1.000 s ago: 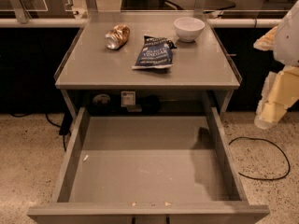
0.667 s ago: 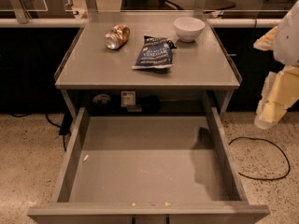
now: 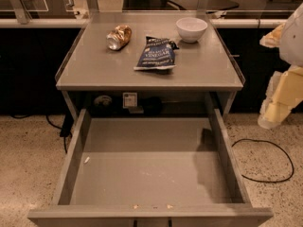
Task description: Place orange can into top drawer
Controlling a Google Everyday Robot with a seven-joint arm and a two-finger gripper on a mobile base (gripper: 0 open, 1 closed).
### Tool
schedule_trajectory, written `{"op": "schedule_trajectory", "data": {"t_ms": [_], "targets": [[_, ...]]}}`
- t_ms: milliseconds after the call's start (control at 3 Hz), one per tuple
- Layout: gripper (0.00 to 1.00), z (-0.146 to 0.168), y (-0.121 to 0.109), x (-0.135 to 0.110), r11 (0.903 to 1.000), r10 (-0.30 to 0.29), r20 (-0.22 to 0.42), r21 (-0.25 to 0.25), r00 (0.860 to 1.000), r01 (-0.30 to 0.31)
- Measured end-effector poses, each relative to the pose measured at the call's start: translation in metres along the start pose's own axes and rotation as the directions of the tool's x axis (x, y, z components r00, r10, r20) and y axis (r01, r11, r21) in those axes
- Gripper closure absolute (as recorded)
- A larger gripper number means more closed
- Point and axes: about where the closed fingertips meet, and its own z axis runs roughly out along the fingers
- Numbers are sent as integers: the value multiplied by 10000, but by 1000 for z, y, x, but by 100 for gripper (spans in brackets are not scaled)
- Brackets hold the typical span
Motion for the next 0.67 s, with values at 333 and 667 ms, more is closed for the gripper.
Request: {"op": "schedule_trajectory", "data": {"t_ms": [333, 667], "targets": [[0, 15, -12, -7, 9998, -214, 407, 18, 9989, 213], [0, 50, -35, -14, 9983, -559, 1072, -92, 9927, 572]]}}
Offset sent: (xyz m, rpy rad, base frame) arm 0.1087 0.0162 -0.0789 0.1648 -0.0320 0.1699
